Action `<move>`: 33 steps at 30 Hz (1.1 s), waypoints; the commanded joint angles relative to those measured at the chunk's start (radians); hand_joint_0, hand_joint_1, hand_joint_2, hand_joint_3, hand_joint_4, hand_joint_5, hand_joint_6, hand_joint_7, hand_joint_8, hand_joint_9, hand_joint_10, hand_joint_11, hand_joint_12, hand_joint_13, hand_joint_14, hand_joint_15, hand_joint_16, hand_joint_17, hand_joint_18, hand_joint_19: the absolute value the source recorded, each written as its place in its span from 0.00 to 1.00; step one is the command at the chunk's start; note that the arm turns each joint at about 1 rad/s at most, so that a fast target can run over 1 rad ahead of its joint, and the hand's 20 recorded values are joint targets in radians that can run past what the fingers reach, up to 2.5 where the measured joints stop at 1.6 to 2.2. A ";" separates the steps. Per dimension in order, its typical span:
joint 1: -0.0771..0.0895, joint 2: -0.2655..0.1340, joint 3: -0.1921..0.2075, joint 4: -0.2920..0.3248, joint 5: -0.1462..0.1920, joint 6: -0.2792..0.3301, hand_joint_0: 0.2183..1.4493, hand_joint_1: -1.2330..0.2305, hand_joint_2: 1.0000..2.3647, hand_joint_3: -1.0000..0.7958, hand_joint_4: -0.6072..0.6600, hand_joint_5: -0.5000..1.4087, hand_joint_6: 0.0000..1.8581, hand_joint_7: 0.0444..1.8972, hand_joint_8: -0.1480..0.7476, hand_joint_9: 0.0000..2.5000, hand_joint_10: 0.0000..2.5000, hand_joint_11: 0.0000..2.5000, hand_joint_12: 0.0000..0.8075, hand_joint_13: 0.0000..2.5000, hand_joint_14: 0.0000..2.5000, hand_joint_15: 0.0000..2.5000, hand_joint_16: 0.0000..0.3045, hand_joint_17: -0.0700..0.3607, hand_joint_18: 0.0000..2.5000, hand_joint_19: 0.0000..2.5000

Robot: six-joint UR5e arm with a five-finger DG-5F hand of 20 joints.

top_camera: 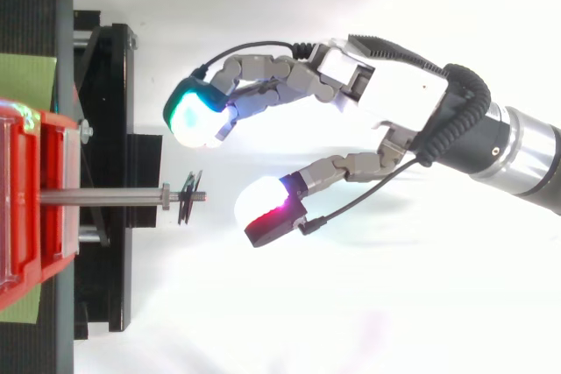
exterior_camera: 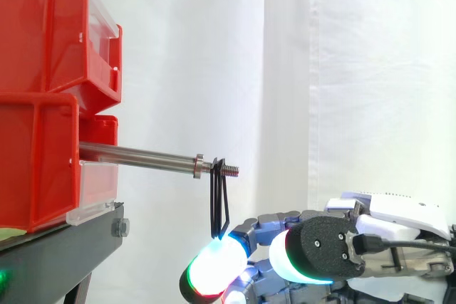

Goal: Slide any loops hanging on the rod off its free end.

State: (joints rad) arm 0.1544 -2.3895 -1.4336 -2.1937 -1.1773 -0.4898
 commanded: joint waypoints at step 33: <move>-0.015 -0.013 0.038 0.111 -0.130 -0.193 0.28 0.30 0.00 0.31 0.64 0.19 0.27 0.53 0.46 0.28 0.01 0.26 0.41 0.29 0.01 0.20 0.16 0.41 0.29 0.23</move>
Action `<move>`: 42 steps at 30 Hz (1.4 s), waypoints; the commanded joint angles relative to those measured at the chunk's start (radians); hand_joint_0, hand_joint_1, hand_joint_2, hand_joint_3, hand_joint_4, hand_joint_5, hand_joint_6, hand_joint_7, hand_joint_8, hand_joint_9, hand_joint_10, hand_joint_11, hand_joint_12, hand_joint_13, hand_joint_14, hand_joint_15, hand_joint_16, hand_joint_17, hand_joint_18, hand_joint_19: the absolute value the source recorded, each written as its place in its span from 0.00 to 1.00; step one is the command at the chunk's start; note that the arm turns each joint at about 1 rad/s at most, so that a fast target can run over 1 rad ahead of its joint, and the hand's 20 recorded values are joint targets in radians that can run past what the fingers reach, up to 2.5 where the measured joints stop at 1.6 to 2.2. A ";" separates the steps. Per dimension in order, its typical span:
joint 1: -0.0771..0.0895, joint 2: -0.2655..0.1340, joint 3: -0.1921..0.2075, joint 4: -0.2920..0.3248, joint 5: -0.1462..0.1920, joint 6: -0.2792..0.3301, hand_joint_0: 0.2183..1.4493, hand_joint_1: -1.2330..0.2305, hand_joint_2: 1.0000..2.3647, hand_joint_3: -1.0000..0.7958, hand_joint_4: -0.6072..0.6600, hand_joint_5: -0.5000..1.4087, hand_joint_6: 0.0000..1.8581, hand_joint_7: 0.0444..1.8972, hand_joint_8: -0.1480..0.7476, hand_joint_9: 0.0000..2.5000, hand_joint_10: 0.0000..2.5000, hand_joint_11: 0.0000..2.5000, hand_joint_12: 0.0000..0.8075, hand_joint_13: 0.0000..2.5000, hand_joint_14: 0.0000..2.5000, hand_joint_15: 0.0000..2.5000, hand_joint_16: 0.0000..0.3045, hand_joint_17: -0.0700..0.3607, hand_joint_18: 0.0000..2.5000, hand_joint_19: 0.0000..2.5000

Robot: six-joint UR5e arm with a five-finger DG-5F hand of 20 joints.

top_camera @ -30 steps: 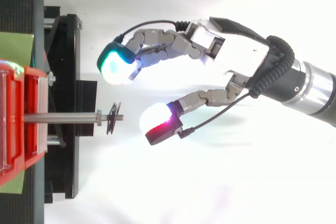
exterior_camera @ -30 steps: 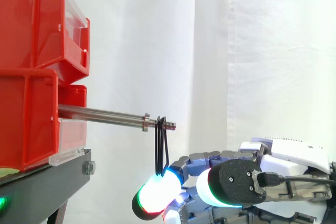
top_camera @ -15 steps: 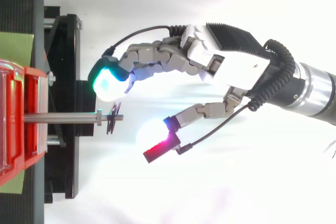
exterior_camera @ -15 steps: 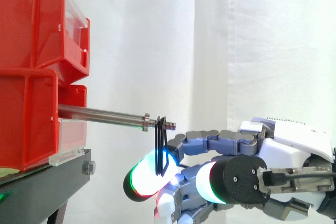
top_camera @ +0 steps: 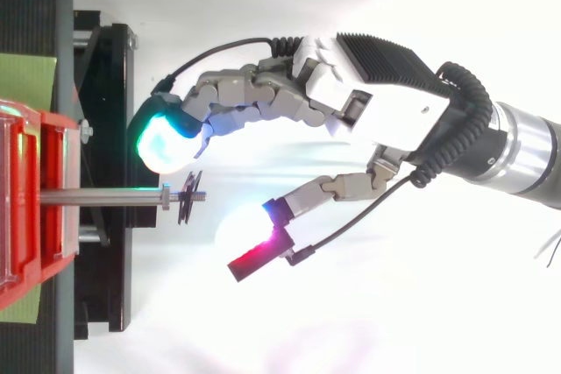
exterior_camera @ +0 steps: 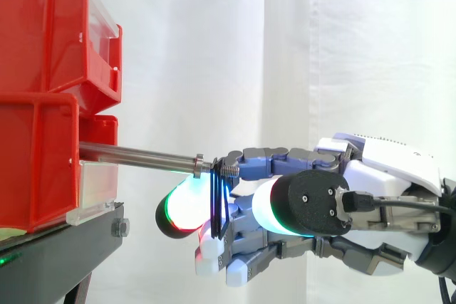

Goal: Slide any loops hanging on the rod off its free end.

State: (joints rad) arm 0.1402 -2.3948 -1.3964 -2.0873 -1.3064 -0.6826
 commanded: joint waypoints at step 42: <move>-0.007 -0.038 0.060 -0.028 -0.044 0.005 0.31 0.34 0.01 0.41 0.61 0.19 0.39 0.48 0.47 0.31 0.01 0.30 0.41 0.31 0.01 0.22 0.15 0.41 0.31 0.24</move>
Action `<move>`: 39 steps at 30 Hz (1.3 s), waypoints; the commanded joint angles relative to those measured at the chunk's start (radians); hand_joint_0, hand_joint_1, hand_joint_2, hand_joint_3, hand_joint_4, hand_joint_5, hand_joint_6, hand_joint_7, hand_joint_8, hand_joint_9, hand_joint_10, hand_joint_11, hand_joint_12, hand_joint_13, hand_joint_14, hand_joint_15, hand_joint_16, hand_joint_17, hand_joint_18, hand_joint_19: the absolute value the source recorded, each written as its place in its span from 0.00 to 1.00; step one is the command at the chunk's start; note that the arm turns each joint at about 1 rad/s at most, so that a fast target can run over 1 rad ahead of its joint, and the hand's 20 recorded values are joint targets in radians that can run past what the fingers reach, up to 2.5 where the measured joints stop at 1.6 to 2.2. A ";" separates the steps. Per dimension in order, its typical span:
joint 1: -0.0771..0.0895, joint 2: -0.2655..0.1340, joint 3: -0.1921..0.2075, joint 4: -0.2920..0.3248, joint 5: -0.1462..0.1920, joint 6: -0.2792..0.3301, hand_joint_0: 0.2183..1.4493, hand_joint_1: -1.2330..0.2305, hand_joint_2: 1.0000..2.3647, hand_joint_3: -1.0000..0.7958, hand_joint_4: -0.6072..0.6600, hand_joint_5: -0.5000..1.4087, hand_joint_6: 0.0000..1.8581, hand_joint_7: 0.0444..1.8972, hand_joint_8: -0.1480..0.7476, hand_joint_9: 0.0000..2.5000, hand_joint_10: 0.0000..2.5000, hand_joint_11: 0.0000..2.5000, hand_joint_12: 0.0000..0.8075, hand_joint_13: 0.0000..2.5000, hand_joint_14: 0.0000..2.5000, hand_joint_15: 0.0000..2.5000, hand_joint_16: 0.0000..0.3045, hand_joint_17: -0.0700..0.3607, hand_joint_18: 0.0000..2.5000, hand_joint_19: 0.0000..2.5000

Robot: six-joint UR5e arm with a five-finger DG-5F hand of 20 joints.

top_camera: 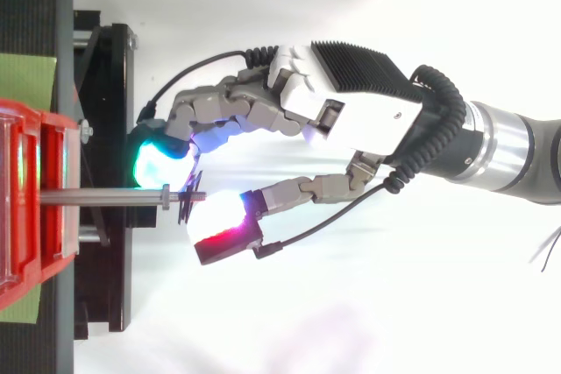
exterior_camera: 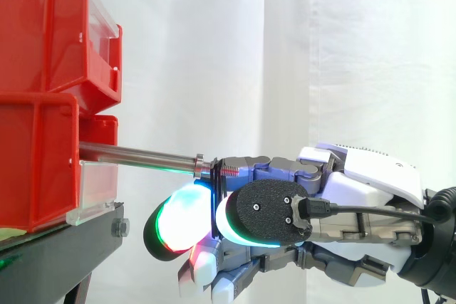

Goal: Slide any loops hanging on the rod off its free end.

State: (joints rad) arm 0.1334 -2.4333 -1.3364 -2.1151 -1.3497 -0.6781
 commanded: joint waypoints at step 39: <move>-0.044 0.013 0.000 -0.013 -0.141 0.000 0.32 0.34 0.01 0.45 0.46 0.20 0.50 0.40 0.49 0.35 0.01 0.32 0.43 0.32 0.01 0.23 0.17 0.43 0.32 0.24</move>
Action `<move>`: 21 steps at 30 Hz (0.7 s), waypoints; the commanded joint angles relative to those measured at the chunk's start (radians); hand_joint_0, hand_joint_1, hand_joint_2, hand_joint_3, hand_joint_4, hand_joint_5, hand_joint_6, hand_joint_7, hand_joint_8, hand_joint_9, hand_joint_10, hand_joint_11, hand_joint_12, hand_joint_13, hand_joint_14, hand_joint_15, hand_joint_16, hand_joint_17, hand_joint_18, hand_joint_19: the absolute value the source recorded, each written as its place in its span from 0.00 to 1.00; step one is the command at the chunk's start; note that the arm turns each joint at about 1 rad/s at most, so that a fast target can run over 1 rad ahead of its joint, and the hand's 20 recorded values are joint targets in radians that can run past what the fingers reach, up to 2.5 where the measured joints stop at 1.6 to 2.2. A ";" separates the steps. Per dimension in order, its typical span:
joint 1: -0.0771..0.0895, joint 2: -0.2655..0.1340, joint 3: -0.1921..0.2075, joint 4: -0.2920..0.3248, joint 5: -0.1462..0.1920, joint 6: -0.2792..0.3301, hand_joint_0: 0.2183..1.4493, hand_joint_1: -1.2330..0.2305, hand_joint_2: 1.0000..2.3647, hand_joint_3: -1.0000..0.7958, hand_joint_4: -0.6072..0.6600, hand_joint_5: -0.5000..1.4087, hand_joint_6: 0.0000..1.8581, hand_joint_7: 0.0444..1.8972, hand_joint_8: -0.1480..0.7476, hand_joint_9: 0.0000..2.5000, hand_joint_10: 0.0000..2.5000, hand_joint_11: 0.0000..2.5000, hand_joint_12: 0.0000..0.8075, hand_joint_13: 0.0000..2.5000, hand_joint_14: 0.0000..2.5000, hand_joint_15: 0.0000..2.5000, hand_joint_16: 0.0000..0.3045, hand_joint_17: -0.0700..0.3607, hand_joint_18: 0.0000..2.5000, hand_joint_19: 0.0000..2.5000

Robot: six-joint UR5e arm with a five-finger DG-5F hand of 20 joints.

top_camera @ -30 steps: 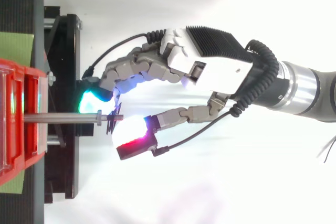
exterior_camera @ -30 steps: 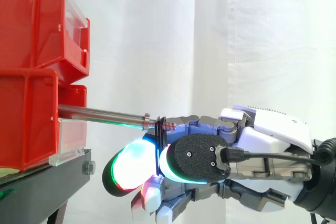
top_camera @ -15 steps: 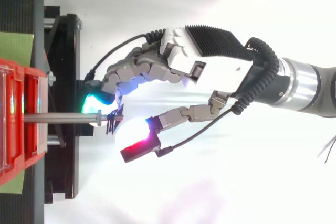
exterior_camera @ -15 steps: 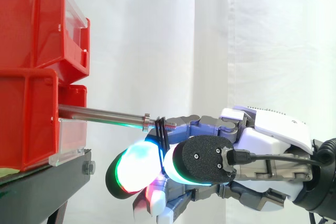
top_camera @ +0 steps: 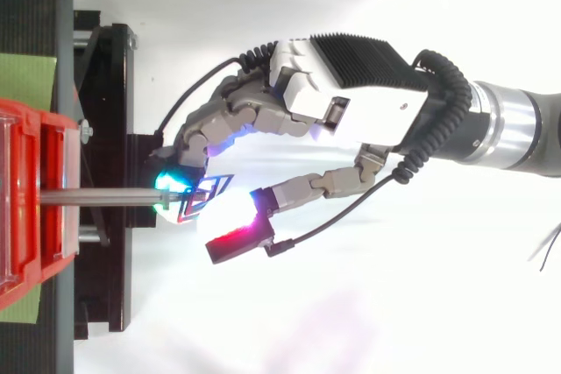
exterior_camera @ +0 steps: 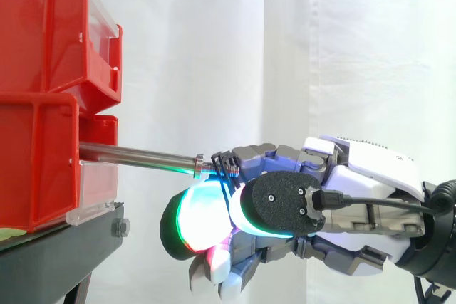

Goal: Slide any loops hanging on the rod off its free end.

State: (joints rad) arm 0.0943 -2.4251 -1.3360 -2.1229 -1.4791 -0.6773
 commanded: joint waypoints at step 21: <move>-0.022 0.003 0.005 -0.081 -0.013 0.002 0.29 0.39 0.01 0.34 0.53 0.19 0.48 0.42 0.47 0.34 0.01 0.32 0.41 0.31 0.01 0.23 0.15 0.41 0.30 0.25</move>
State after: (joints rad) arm 0.0743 -2.4221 -1.3318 -2.1870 -1.4913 -0.6749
